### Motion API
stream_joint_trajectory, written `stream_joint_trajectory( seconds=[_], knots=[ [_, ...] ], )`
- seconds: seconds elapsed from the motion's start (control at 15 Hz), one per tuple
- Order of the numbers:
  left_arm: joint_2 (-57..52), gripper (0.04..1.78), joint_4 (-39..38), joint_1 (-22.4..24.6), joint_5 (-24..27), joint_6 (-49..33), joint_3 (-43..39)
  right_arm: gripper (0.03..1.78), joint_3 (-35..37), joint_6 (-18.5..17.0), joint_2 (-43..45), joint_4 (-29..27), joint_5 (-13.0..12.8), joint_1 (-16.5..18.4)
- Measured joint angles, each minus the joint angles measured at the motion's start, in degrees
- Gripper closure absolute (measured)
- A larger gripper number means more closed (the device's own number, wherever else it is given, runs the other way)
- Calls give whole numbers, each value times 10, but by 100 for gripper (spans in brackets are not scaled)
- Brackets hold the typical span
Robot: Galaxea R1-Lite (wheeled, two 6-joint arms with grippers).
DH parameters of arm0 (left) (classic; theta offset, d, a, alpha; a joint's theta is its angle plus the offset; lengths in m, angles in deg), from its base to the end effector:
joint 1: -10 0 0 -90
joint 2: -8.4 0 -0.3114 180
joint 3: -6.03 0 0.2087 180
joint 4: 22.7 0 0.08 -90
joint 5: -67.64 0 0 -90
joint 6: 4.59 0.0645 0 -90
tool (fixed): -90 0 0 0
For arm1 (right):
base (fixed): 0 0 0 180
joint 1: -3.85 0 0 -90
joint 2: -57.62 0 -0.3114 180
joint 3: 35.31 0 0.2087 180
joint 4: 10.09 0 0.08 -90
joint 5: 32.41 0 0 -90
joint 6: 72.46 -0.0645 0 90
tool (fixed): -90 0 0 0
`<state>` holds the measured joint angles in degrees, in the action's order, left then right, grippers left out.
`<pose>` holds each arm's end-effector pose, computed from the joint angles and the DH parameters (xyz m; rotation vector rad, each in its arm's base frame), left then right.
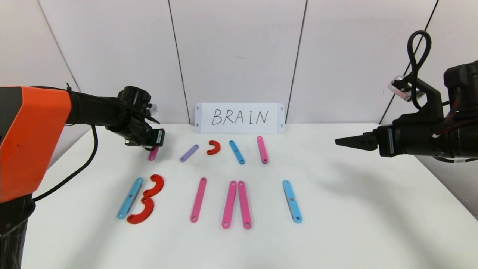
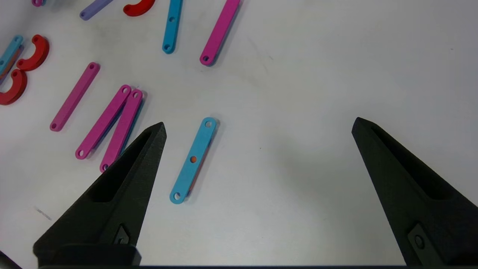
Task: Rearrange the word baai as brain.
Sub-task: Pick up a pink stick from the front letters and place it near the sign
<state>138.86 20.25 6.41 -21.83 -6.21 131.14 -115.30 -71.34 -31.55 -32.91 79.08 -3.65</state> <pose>0.5050 -0.0323 0.1096 -0.0041 0.8437 -0.0557 0.3144 0.0652 0.2039 0.0501 0.5553 0.4980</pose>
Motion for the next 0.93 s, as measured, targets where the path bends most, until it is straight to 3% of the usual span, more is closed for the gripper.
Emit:
stream_joint_trajectory(
  seconds=[0.27,0.67,0.93],
  knots=[
    [11,131,0,-1,1,0,1,7,4,0,1,2,0,0],
    [13,39,8,-1,1,-1,6,7,4,1,0,2,0,-1],
    [-2,8,26,-1,1,-1,10,7,4,0,0,3,0,4]
  ],
)
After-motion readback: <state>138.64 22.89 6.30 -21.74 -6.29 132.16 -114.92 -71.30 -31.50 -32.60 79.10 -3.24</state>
